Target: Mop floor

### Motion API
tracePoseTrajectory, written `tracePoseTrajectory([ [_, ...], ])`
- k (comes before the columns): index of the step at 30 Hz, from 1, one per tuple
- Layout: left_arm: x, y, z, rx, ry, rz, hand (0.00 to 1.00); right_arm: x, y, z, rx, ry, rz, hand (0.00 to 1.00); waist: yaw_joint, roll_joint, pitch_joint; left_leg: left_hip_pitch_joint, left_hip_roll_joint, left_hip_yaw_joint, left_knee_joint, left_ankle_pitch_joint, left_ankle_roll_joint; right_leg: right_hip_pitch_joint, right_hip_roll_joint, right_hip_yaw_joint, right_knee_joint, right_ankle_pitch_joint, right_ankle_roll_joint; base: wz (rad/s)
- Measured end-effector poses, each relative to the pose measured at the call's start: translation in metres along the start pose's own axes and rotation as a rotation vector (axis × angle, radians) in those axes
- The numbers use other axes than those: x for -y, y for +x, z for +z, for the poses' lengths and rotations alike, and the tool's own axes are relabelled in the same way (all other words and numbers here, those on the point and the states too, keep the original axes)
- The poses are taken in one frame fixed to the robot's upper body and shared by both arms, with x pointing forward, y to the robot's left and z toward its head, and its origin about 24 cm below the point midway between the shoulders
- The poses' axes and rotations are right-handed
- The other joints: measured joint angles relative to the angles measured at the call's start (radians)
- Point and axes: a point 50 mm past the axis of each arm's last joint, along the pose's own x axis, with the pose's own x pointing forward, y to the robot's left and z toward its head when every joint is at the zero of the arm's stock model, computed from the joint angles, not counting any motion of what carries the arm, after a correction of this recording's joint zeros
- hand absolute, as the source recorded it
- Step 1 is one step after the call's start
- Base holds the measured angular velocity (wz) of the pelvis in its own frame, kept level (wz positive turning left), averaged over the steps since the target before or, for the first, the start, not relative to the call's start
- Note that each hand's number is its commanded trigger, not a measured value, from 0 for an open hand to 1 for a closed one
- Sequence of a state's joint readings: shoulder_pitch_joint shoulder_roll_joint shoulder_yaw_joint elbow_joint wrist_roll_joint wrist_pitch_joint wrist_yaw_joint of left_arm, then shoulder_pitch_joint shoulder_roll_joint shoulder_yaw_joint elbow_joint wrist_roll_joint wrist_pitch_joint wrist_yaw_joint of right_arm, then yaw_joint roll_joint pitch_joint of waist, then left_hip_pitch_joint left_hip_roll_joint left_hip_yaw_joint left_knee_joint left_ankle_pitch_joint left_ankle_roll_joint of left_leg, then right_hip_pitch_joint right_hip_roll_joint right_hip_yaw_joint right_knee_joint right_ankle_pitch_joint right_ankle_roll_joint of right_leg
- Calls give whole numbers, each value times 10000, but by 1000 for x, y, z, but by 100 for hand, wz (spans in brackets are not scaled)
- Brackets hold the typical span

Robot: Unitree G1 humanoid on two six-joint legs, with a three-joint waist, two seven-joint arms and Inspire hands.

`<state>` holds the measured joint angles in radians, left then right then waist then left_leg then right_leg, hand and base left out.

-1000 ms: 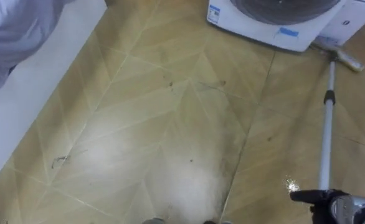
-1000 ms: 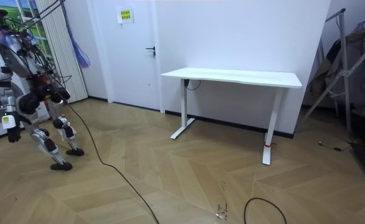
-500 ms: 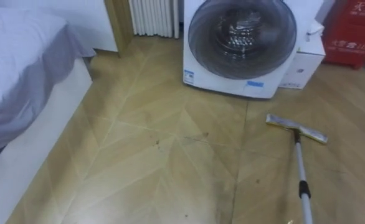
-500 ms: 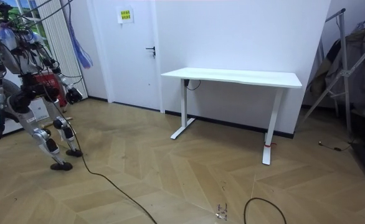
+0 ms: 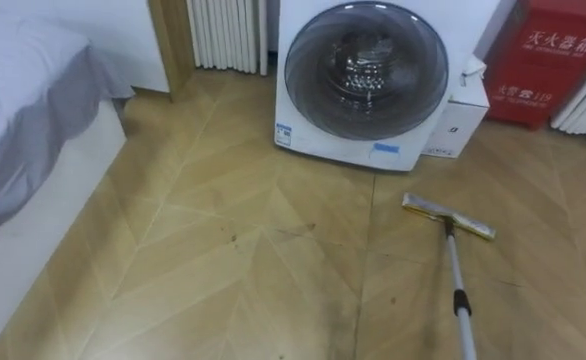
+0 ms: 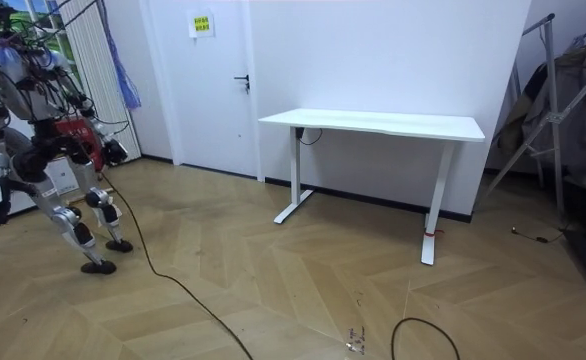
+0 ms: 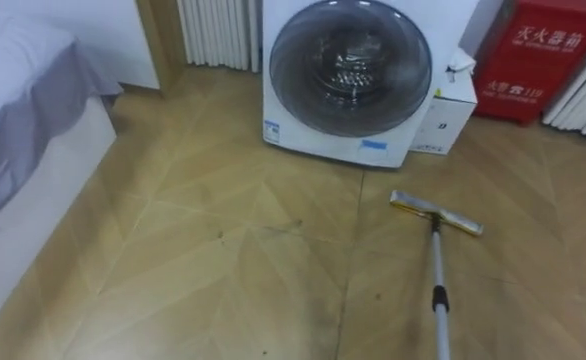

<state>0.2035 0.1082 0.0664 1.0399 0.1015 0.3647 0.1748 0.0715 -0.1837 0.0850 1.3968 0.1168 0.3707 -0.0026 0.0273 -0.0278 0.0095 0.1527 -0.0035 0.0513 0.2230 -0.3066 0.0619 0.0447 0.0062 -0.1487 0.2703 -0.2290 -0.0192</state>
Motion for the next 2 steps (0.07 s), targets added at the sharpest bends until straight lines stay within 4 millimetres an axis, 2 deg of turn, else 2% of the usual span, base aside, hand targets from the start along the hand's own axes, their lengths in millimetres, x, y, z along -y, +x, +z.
tracePoseTrajectory([
  [2, 0, 0, 2, 70, 115, -54, 0, 0, 0, 0, -14, -20, 30, 100, -21, 1, 8, 87, 10, 14, -10, 0, 0, 102, 10, -5, -52, 0, 0, 0],
])
